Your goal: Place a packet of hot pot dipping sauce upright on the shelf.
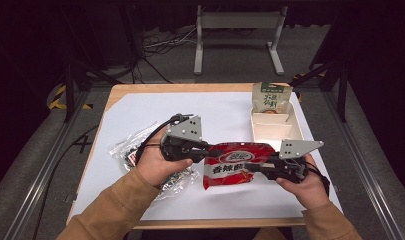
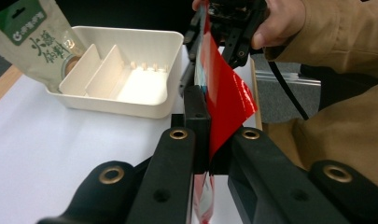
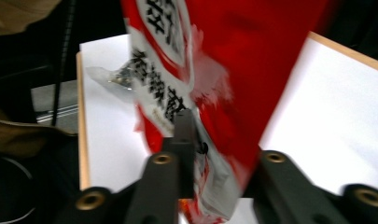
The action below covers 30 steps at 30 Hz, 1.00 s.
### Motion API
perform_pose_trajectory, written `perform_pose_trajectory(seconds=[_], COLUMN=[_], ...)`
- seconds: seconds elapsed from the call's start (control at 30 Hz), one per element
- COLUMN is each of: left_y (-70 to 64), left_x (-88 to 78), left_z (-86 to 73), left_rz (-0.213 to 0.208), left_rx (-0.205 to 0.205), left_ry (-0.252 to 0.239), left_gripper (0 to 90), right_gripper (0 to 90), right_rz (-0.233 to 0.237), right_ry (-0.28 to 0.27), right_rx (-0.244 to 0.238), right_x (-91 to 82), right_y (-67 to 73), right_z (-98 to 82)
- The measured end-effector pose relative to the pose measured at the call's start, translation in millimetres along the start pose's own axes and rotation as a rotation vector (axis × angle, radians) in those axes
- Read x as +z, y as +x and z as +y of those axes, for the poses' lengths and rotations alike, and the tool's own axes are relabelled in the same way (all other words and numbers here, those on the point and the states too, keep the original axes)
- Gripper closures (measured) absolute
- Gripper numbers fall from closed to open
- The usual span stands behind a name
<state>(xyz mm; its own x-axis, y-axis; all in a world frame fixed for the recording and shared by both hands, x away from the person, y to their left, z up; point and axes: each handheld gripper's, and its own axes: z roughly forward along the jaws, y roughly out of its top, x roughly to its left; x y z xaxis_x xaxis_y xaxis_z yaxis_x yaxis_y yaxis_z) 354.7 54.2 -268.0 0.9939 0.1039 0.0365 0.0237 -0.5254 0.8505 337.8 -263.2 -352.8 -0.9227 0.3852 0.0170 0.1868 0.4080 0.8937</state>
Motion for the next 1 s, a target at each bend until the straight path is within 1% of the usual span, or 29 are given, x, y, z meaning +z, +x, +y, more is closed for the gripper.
perform_pose_trajectory(seconds=[0.07, 0.13, 0.27, 0.33, 0.4, 0.47, 0.53, 0.6, 0.67, 0.7, 0.73, 0.87, 0.93, 1.0], left_y=[0.7, 0.6, 1.2, 2.0, 3.1, 4.3, 6.0, 6.2, 5.4, 5.4, 5.0, 3.4, 2.4, 1.2], left_x=[-1.2, -1.2, -1.8, -2.6, -3.7, -4.8, -6.3, -7.4, -9.0, -9.0, -9.6, -11.5, -12.8, -13.7], left_z=[-1.5, -2.3, -3.9, -5.3, -6.9, -9.0, -11.8, -14.2, -16.1, -16.1, -16.7, -20.9, -24.6, -30.3], left_rz=[0.001, 0.003, 0.009, 0.009, 0.017, 0.025, 0.021, 0.027, 0.037, 0.037, 0.046, 0.062, 0.077, 0.104], left_rx=[-0.006, -0.006, -0.015, -0.025, -0.032, -0.044, -0.063, -0.088, -0.108, -0.108, -0.112, -0.12, -0.122, -0.123], left_ry=[-0.008, -0.008, -0.011, -0.018, -0.022, -0.027, -0.039, -0.062, -0.094, -0.094, -0.102, -0.112, -0.111, -0.109], left_gripper=[89.0, 89.0, 88.9, 88.7, 87.6, 86.2, 84.0, 79.5, 72.3, 67.2, 67.2, 57.6, 52.9, 51.6], right_gripper=[86.3, 87.4, 88.3, 88.7, 89.1, 89.5, 89.6, 89.6, 89.6, 89.6, 89.7, 89.7, 89.7, 89.7], right_rz=[0.023, 0.025, 0.051, 0.053, 0.051, 0.051, 0.049, 0.06, 0.078, 0.078, 0.085, 0.086, 0.086, 0.083], right_ry=[-0.006, -0.005, 0.017, 0.021, 0.023, 0.025, 0.027, 0.028, 0.02, 0.02, 0.014, 0.004, 0.0, 0.001], right_rx=[-0.007, -0.012, 0.009, 0.011, 0.011, 0.012, 0.011, 0.017, 0.031, 0.031, 0.033, 0.037, 0.035, 0.033], right_x=[0.0, 0.7, 2.3, 2.0, 0.9, -0.1, -1.1, -2.0, -3.5, -3.5, -4.4, -9.9, -13.7, -17.8], right_y=[0.1, 0.0, -2.3, -2.4, -2.3, -2.3, -1.4, -1.4, -2.5, -2.5, -3.1, -5.5, -7.0, -8.6], right_z=[0.6, 1.2, 3.4, 4.9, 6.7, 8.9, 11.1, 12.8, 14.0, 14.0, 14.7, 18.9, 22.2, 26.0])
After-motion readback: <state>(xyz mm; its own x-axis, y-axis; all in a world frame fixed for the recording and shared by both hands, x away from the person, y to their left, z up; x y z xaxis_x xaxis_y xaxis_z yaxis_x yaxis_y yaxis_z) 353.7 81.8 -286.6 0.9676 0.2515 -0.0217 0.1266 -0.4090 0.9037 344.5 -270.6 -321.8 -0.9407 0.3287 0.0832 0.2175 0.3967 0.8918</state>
